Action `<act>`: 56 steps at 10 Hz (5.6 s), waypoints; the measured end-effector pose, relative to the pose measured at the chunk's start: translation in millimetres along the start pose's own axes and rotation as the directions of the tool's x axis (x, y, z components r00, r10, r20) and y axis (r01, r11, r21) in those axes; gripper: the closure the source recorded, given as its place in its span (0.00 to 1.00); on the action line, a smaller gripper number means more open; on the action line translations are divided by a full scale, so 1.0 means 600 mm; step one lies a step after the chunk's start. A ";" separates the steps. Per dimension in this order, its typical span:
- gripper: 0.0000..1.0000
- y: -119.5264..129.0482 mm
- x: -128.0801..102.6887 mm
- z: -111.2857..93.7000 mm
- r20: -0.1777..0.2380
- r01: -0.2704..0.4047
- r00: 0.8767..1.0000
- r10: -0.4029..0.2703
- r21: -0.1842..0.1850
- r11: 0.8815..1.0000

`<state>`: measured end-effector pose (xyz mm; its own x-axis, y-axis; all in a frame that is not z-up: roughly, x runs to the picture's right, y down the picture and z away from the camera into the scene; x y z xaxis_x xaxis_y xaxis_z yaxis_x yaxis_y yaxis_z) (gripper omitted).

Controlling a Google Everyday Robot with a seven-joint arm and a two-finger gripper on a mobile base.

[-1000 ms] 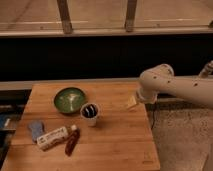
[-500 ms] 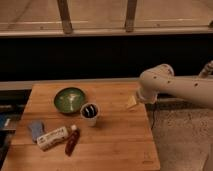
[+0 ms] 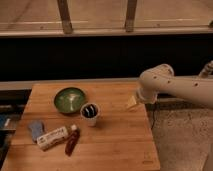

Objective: Move the arm in a circular motion

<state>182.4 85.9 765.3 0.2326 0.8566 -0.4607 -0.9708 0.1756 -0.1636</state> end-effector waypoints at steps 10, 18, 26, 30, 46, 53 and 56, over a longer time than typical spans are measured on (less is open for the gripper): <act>0.20 0.000 0.000 0.000 0.000 0.000 1.000 0.000 0.000 1.000; 0.20 0.013 -0.169 -0.019 0.096 0.093 0.991 -0.096 0.034 0.995; 0.20 0.302 -0.246 -0.073 0.172 0.402 0.902 -0.396 -0.004 0.915; 0.20 0.361 -0.128 -0.094 0.160 0.460 0.876 -0.455 0.004 0.888; 0.20 0.036 -0.214 -0.049 0.040 0.223 0.973 -0.228 0.103 0.969; 0.20 0.329 -0.195 -0.079 0.076 0.482 0.873 -0.482 0.027 0.876; 0.20 0.387 -0.088 -0.094 0.080 0.534 0.842 -0.534 0.019 0.845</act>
<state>-51.9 54.3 702.4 0.7091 0.6662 -0.2308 -0.6975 0.6151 -0.3676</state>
